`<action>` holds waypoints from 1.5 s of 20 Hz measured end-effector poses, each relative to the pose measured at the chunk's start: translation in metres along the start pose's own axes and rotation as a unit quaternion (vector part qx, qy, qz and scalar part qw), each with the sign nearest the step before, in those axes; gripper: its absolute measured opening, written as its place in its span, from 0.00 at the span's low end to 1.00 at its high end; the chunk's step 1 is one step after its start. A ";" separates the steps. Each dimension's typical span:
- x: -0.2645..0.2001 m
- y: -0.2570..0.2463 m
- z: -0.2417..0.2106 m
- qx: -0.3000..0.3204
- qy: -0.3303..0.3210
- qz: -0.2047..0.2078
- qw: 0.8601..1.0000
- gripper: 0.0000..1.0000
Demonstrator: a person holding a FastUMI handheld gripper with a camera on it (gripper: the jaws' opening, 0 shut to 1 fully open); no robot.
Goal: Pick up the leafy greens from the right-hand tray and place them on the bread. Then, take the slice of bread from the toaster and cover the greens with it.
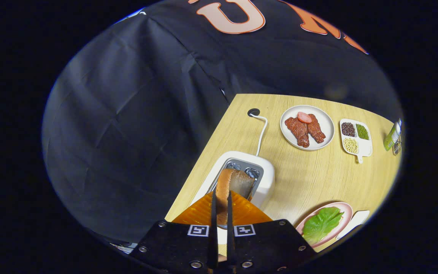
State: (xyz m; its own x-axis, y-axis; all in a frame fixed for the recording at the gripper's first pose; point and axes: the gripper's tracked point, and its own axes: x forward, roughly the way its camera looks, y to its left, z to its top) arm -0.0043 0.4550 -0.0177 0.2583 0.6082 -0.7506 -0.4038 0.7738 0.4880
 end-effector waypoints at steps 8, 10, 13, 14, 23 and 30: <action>-0.040 0.007 0.006 0.008 -0.045 0.053 0.998 0.09; -0.055 0.002 0.007 0.013 -0.060 0.063 0.996 0.09; -0.072 -0.012 0.006 0.017 -0.081 0.070 0.994 0.09; -0.077 -0.017 0.004 0.020 -0.085 0.073 0.993 0.09; -0.112 -0.084 -0.021 0.055 -0.109 0.070 0.990 0.09; -0.101 -0.141 -0.051 0.109 -0.093 0.055 0.988 0.09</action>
State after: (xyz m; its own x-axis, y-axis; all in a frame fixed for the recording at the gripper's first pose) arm -0.0186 0.2751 -0.0332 0.3889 0.6972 -0.6023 -0.2457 0.7085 0.6615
